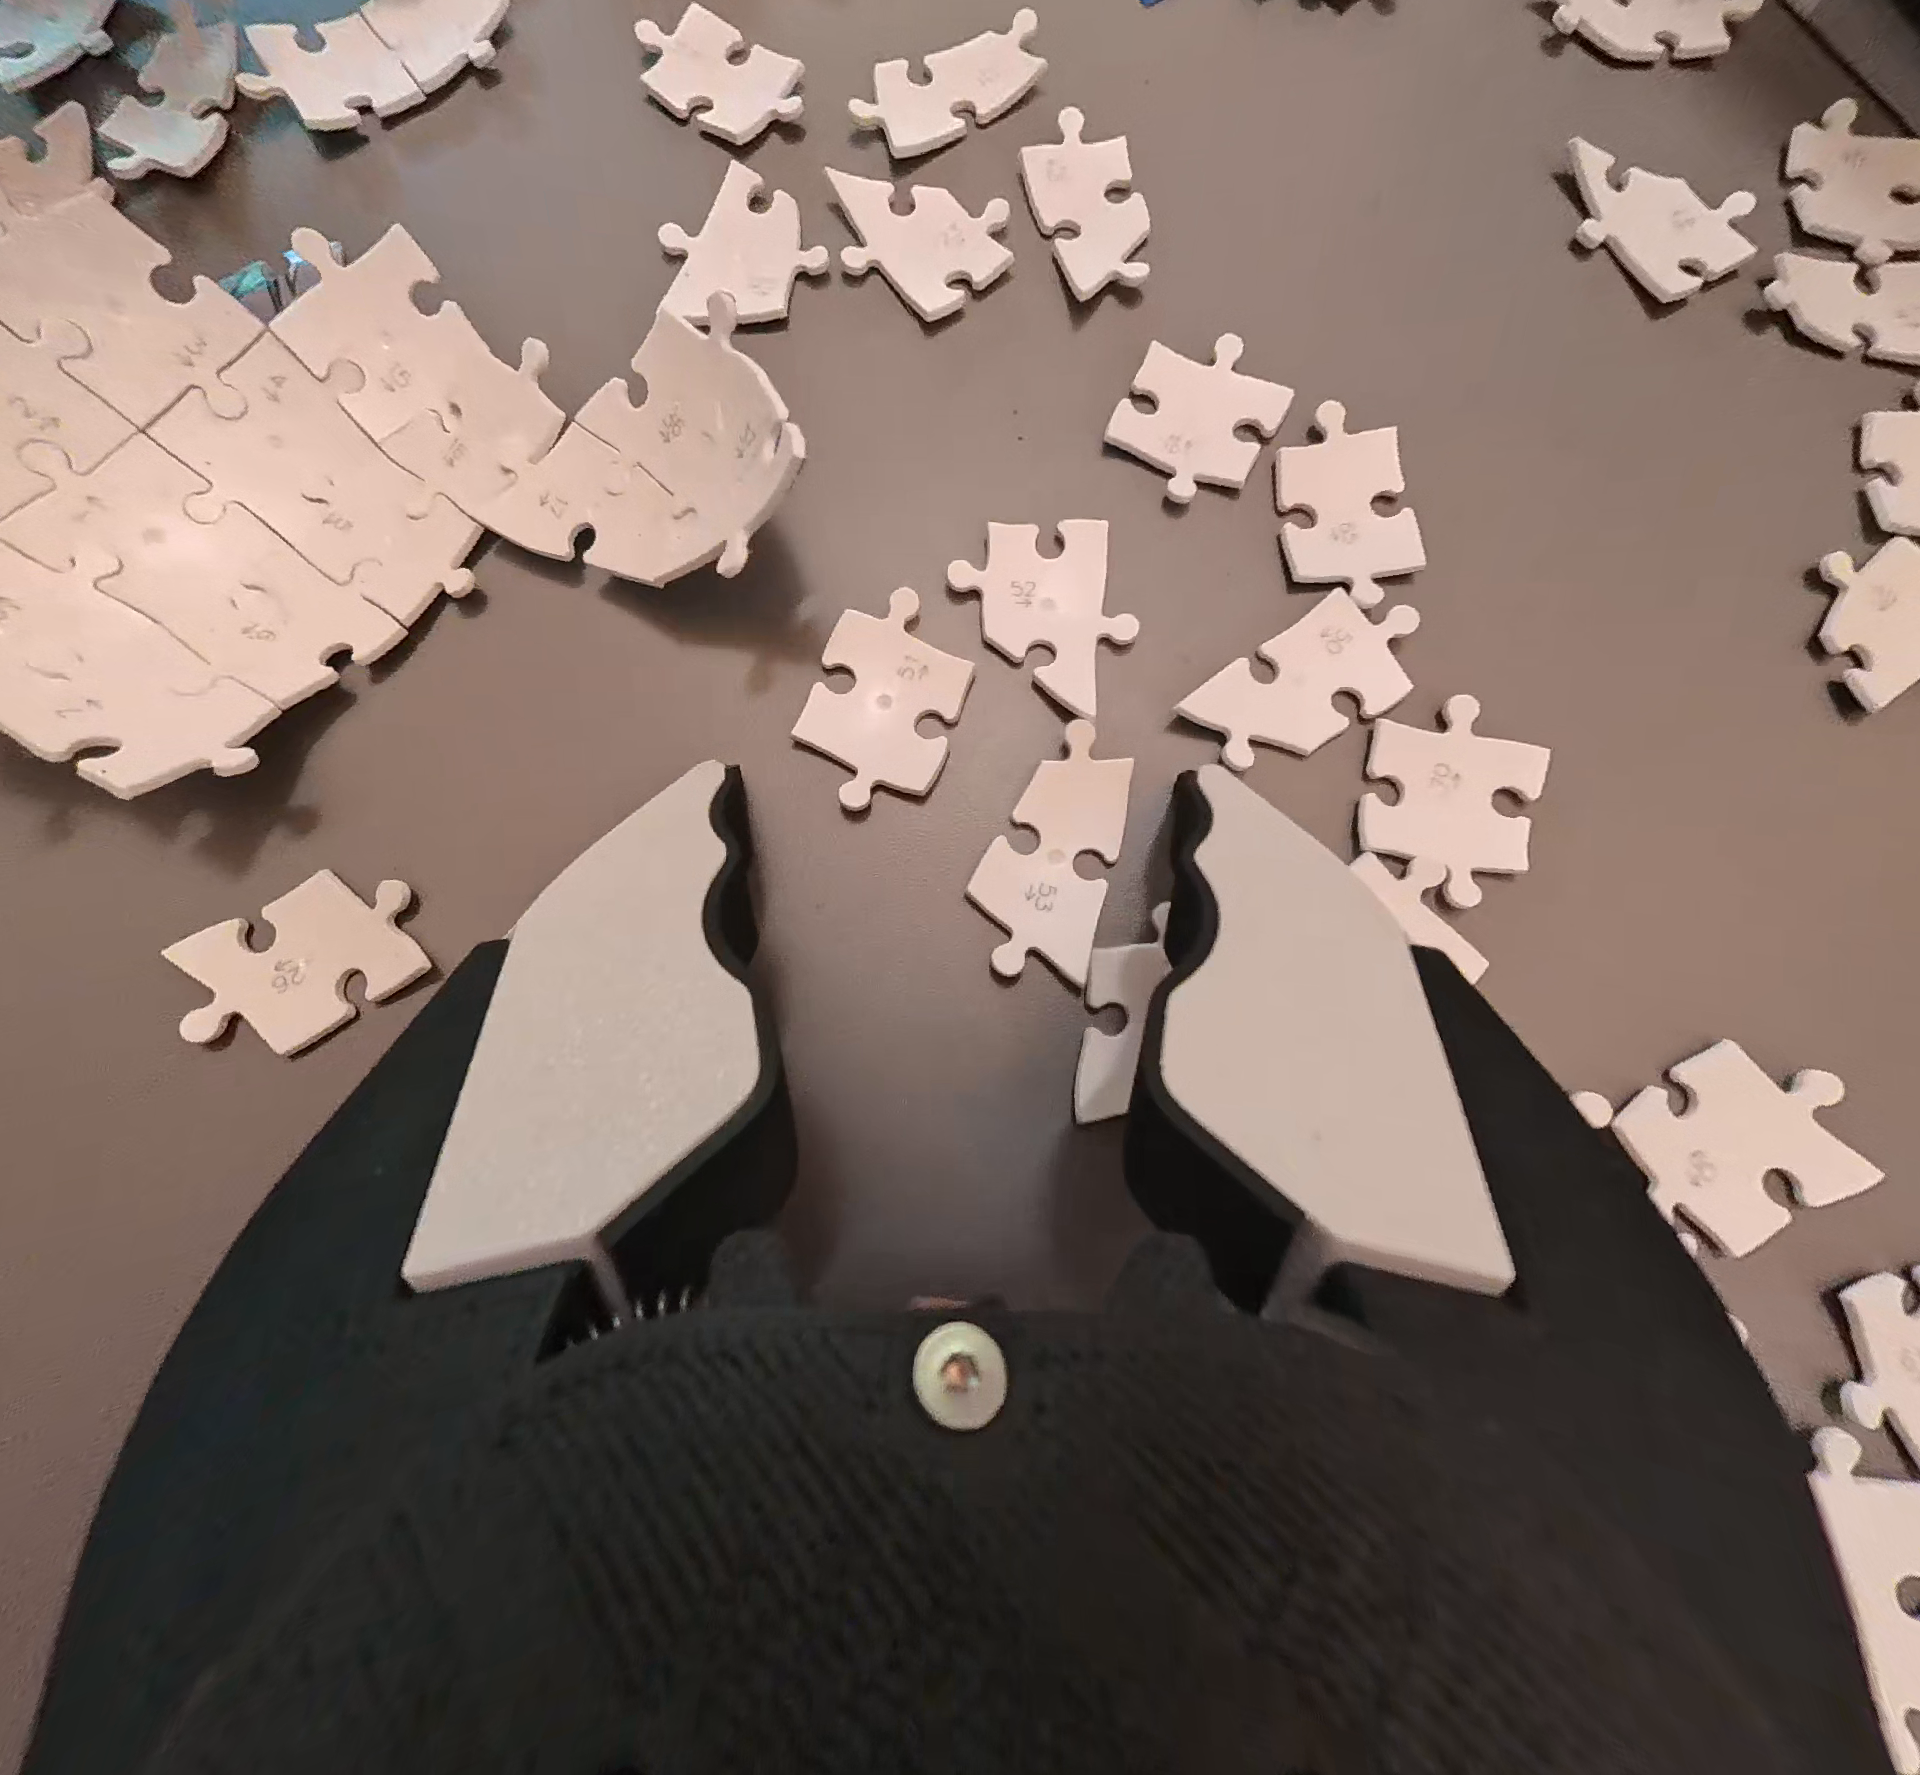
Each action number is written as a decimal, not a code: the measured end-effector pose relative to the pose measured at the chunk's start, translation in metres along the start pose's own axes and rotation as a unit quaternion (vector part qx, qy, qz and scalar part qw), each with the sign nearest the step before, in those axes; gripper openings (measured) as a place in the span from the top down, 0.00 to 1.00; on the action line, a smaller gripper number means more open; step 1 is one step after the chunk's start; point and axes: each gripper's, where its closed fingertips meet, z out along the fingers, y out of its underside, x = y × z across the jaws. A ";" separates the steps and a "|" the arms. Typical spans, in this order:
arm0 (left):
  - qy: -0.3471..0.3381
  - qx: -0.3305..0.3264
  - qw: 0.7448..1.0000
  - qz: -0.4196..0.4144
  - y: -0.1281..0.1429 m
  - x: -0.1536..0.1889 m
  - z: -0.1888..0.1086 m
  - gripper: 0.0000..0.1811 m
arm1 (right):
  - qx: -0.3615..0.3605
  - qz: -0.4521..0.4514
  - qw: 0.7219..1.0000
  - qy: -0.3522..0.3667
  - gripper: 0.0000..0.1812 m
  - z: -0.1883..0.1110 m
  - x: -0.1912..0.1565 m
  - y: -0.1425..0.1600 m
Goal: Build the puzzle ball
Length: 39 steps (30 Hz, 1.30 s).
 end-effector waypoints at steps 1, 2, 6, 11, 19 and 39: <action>0.004 0.002 1.000 0.011 -0.002 0.001 0.001 0.75 | 0.000 -0.002 1.000 0.000 0.57 0.000 0.000 0.000; 0.010 0.005 1.000 0.016 -0.003 0.003 0.002 0.75 | 0.000 -0.001 1.000 0.000 0.57 0.000 0.000 0.000; 0.039 0.001 0.999 0.019 -0.003 0.007 0.008 0.73 | 0.000 -0.002 1.000 0.000 0.57 0.000 0.000 0.000; 0.054 -0.013 0.998 0.024 -0.002 0.010 0.014 0.73 | 0.000 -0.002 1.000 0.000 0.57 0.000 0.000 0.000; 0.016 -0.025 0.999 0.033 -0.005 0.010 0.014 0.76 | 0.000 -0.001 1.000 0.000 0.57 0.000 -0.001 0.000; -0.002 -0.020 0.999 -0.029 -0.011 0.020 0.007 0.73 | 0.000 -0.001 1.000 0.000 0.57 0.000 0.000 0.000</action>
